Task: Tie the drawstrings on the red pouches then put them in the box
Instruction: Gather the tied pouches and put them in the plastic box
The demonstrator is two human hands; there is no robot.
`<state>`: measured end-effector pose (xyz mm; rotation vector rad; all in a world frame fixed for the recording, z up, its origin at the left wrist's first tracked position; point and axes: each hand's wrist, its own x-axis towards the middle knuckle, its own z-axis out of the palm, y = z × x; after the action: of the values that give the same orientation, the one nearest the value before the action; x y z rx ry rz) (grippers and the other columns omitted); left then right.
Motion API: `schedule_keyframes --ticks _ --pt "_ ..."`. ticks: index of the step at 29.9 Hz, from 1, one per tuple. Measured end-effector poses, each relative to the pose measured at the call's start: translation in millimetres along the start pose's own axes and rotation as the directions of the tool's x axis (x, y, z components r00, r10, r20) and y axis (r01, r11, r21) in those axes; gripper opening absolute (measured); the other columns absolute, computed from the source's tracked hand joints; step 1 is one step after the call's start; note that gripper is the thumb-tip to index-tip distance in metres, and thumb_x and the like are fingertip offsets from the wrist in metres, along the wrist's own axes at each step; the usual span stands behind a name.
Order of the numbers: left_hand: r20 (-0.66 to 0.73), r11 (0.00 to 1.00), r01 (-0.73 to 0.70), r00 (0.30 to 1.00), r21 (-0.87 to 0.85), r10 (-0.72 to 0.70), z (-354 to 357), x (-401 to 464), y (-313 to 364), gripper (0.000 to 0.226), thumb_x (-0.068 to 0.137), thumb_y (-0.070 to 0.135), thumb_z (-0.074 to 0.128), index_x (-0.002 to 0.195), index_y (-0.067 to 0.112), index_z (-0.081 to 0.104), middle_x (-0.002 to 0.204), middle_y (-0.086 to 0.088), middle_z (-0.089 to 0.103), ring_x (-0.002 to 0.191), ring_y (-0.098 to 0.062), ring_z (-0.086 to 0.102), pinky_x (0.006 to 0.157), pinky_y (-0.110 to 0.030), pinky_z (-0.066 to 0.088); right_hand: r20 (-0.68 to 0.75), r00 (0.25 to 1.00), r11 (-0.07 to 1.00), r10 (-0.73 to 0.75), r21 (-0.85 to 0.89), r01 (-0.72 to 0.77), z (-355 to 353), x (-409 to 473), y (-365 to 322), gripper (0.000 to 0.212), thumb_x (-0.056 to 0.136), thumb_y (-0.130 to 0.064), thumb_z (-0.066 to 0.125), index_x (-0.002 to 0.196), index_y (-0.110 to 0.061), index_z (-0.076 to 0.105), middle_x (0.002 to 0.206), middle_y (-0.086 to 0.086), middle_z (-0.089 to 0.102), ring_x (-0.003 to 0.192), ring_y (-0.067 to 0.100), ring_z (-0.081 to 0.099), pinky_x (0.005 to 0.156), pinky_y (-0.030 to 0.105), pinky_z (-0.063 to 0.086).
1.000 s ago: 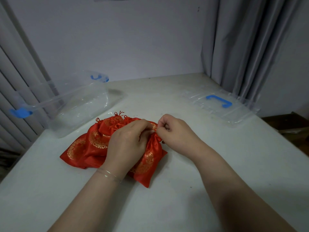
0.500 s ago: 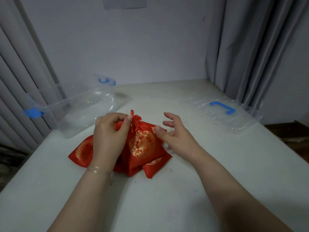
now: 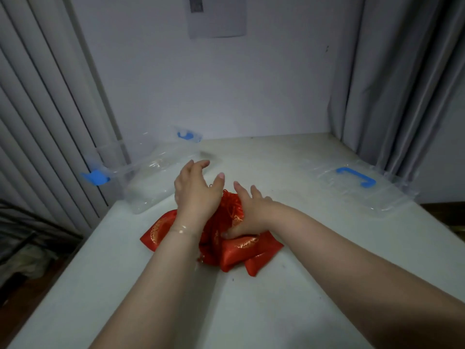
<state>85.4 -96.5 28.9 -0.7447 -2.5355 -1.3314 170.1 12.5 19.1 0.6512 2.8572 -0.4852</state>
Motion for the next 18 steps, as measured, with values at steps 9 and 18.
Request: schedule_keyframes --ticks 9,18 --pt "-0.076 0.766 0.084 0.996 0.637 -0.045 -61.7 82.0 -49.8 0.055 0.094 0.04 0.048 0.137 0.009 0.037 0.145 -0.019 0.038 0.135 -0.037 0.029 0.113 -0.05 0.013 0.155 0.987 0.974 0.034 -0.227 0.002 -4.7 13.2 -15.2 0.094 0.078 -0.05 0.065 0.147 -0.012 0.015 0.145 0.01 0.04 0.13 0.032 0.042 0.104 0.037 0.036" --pt "-0.065 0.823 -0.092 0.986 0.561 0.155 -56.3 83.5 -74.9 0.033 0.093 0.004 0.044 0.12 0.015 0.058 0.11 -0.012 0.066 0.104 -0.035 0.057 0.09 -0.041 0.031 0.0 1.0 1.0 0.001 0.018 -0.001 4.6 5.5 14.9 0.023 0.083 -0.023 0.059 0.102 -0.012 0.063 0.104 0.005 0.066 0.097 0.026 0.062 0.073 0.026 0.045"
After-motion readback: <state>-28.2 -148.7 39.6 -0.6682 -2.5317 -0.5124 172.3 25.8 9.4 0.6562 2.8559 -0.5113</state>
